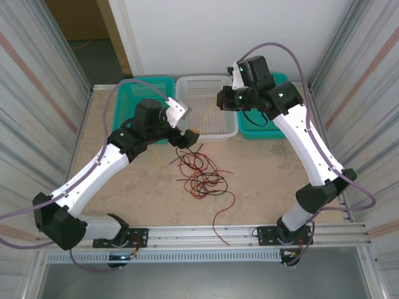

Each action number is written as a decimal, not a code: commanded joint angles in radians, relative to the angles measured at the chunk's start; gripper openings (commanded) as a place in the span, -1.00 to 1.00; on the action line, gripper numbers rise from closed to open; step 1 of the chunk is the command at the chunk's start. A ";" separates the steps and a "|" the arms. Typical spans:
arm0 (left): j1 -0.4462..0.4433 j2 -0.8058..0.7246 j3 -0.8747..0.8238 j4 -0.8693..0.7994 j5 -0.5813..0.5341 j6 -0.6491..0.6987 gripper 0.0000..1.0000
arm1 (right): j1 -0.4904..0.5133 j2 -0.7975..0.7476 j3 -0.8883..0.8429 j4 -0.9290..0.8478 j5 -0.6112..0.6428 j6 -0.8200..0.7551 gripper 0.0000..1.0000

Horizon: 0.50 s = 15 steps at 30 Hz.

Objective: Untangle the cables

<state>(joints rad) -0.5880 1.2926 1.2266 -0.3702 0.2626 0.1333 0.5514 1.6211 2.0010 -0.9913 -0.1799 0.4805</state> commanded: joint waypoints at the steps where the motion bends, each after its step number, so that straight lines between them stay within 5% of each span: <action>1: 0.005 0.006 0.005 -0.011 0.087 0.004 0.92 | 0.004 -0.001 0.023 -0.027 -0.002 -0.042 -0.86; 12: -0.013 0.039 0.004 -0.011 0.148 0.025 0.91 | -0.008 -0.064 -0.067 0.094 -0.155 -0.033 -0.84; 15: -0.023 0.066 0.037 -0.044 0.089 0.042 0.87 | -0.020 -0.075 -0.070 0.087 -0.125 -0.021 -0.84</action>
<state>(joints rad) -0.5980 1.3357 1.2282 -0.3744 0.3676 0.1432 0.5453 1.5867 1.9343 -0.9287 -0.2928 0.4595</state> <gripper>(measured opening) 0.937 0.082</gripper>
